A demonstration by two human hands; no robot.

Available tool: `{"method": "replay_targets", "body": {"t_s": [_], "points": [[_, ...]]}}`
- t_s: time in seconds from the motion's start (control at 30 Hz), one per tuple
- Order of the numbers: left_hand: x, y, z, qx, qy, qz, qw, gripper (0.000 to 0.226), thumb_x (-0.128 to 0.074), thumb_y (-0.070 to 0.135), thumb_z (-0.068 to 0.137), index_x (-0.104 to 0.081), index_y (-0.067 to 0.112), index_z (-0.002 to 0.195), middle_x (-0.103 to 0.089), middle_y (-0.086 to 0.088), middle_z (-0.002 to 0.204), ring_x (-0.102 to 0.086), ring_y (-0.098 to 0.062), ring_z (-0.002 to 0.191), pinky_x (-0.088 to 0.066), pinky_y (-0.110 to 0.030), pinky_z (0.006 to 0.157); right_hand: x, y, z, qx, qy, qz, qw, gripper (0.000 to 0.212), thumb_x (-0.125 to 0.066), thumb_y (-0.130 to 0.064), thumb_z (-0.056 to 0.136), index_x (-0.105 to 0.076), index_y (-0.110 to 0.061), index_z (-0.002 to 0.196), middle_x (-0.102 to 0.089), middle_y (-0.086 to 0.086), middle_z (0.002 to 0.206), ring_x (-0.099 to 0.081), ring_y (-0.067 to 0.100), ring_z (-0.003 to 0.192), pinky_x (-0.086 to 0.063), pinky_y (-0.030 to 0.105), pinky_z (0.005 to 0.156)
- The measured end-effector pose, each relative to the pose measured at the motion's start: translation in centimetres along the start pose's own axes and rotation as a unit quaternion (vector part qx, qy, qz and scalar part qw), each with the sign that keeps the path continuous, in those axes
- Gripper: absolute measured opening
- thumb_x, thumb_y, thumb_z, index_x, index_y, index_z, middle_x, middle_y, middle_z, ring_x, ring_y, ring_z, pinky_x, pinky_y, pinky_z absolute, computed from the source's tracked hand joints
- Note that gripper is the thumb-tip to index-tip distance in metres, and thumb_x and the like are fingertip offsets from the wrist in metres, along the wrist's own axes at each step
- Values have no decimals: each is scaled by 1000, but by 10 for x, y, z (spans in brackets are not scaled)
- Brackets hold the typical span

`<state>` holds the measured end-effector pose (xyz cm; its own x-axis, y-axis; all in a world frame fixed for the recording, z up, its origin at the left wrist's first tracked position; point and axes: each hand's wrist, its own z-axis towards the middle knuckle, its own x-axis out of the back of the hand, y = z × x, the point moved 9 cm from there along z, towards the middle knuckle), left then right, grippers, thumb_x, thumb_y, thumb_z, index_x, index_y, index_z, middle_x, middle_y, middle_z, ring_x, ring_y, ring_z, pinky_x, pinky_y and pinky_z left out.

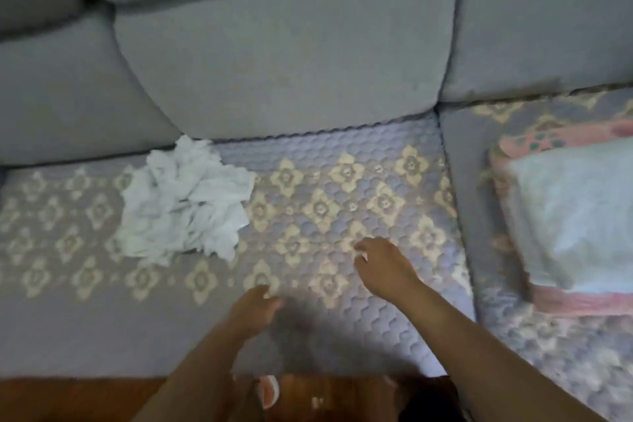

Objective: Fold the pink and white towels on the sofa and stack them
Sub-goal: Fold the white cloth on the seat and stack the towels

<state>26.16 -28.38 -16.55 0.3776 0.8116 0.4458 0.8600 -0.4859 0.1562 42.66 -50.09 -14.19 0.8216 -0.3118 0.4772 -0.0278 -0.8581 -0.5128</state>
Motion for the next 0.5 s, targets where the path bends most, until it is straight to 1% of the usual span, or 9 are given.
{"method": "replay_targets", "body": {"t_s": [0.07, 0.1, 0.17, 0.2, 0.23, 0.3, 0.4, 0.43, 0.5], "points": [[50, -84, -14, 37, 64, -100, 992, 33, -56, 49, 85, -69, 18, 87, -70, -11, 103, -64, -25, 102, -48, -38, 93, -54, -43, 9, -10, -40, -2, 999, 35, -45, -27, 102, -59, -15, 131, -57, 6, 131, -60, 25, 111, -48, 30, 85], [72, -129, -18, 63, 94, -142, 983, 26, -58, 39, 91, -71, 17, 89, -70, -12, 100, -64, -26, 100, -49, -40, 89, -80, -64, 15, -18, -55, -11, 998, 28, -44, -25, 101, -63, -15, 120, -60, 3, 118, -61, 25, 105, -48, 28, 78], [105, -207, -16, 112, 115, -186, 969, 27, -57, 25, 99, -69, 8, 116, -68, -14, 114, -64, -32, 106, -49, -42, 88, -124, -108, 33, -43, -86, -25, 995, 21, -43, -21, 100, -63, -16, 97, -58, 0, 95, -62, 26, 99, -45, 27, 67], [120, -240, -10, 127, 117, -197, 965, 32, -56, 24, 100, -65, 5, 124, -67, -14, 117, -63, -32, 105, -50, -43, 88, -144, -130, 46, -63, -88, -4, 994, 19, -45, -20, 100, -63, -14, 101, -60, 3, 98, -63, 28, 102, -47, 28, 70], [132, -267, -1, 132, 115, -209, 962, 32, -55, 24, 101, -64, 6, 125, -66, -14, 115, -64, -31, 102, -51, -43, 86, -159, -152, 62, -89, -71, 53, 992, 24, -49, -21, 99, -61, -12, 118, -61, 7, 109, -63, 29, 104, -50, 30, 77], [154, -308, 11, 120, 100, -215, 964, 23, -50, 26, 103, -66, 11, 110, -66, -11, 106, -63, -27, 93, -50, -38, 75, -190, -188, 100, -159, -16, 237, 958, 58, -61, -24, 93, -38, -16, 146, -56, 9, 131, -62, 29, 109, -53, 36, 87], [191, -344, 23, 74, 86, -201, 973, 29, -43, 29, 105, -64, 14, 90, -67, -8, 93, -62, -18, 83, -43, -29, 65, -222, -219, 159, -215, 98, 414, 879, 86, -79, -30, 78, -30, -15, 148, -49, 9, 140, -57, 33, 119, -52, 50, 98], [202, -355, 26, 70, 79, -207, 973, 32, -43, 28, 104, -65, 8, 93, -68, -10, 91, -62, -20, 81, -43, -30, 65, -233, -227, 174, -228, 111, 437, 863, 85, -79, -29, 76, -33, -15, 147, -50, 9, 139, -58, 34, 118, -52, 53, 98], [222, -374, 32, 71, 73, -248, 964, 31, -47, 25, 101, -65, 0, 97, -68, -15, 88, -62, -24, 77, -43, -34, 69, -252, -253, 177, -245, 102, 493, 828, 59, -72, -21, 82, -49, -12, 136, -60, 11, 129, -64, 34, 107, -55, 55, 93]]}}
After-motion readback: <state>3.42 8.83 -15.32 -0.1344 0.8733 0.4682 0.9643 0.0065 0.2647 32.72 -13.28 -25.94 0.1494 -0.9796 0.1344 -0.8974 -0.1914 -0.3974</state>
